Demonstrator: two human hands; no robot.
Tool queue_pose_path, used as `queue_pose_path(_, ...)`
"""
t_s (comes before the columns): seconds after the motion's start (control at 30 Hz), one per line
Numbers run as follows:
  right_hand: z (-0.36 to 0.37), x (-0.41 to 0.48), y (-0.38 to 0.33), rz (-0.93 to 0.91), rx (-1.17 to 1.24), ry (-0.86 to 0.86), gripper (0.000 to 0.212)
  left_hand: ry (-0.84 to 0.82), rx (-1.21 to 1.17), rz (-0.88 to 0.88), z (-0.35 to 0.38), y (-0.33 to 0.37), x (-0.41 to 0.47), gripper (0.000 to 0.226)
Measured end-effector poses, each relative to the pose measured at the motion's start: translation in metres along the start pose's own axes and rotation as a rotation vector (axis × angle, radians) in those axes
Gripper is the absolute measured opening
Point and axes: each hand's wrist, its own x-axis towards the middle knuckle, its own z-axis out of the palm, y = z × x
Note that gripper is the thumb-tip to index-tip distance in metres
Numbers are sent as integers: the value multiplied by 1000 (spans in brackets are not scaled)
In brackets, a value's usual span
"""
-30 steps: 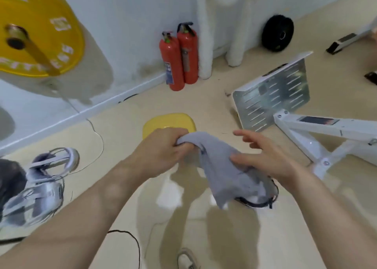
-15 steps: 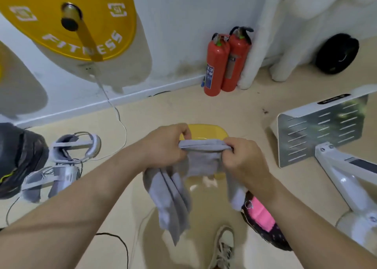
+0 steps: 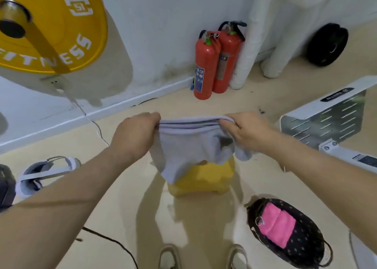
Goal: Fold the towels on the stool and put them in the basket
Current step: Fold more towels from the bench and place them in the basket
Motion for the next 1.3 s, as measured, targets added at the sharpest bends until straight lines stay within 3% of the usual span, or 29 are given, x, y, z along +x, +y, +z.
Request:
queue_pose_path(0.13,6,39,23,-52,-86,444,50,413,-42,65,5,-14,53,13)
queue_pose_path(0.2,12,49,34,-68,-81,675,47,562,-14,127,14,-14,63,12)
queue_pose_path(0.3,38,42,45,-95,-12,909,37,651,43,193,57,-19,55,15)
queue_pose_path(0.37,69,27,64,-72,-36,945,37,569,34,261,105,-19,39,16)
queue_pose_path(0.47,143,-6,120,-16,-155,850,37,218,52,360,191,-15,7,22)
queue_pose_path(0.53,204,-31,155,-32,-179,696,42,-100,20,324,240,-14,-5,9)
queue_pose_path(0.6,258,-55,184,-76,-117,490,39,-309,-86,301,273,-15,-11,6)
queue_pose_path(0.7,311,-73,212,-42,24,211,18,-570,-598,7,293,-20,-15,23)
queue_pose_path(0.73,321,-70,220,10,86,136,13,-584,-778,-115,296,-24,-15,26)
queue_pose_path(0.8,329,-52,234,183,267,-16,17,-399,-951,-291,300,-39,-9,27)
queue_pose_path(0.87,333,-29,247,326,418,-218,20,-101,-938,-436,314,-54,0,27)
queue_pose_path(0.9,332,-20,252,427,490,-300,15,-56,-909,-507,320,-60,6,25)
queue_pose_path(0.97,339,-7,259,602,660,-387,23,-162,-870,-593,335,-62,10,26)
queue_pose_path(1.03,349,-3,260,711,838,-474,46,-306,-922,-617,348,-63,13,42)
queue_pose_path(1.17,367,-10,252,774,1145,-610,78,-380,-1040,-718,362,-66,5,47)
queue_pose_path(1.23,367,-16,239,763,1202,-529,64,-494,-1025,-757,374,-71,-5,50)
queue_pose_path(1.3,365,-17,233,727,1165,-302,34,-602,-1017,-794,384,-72,-18,50)
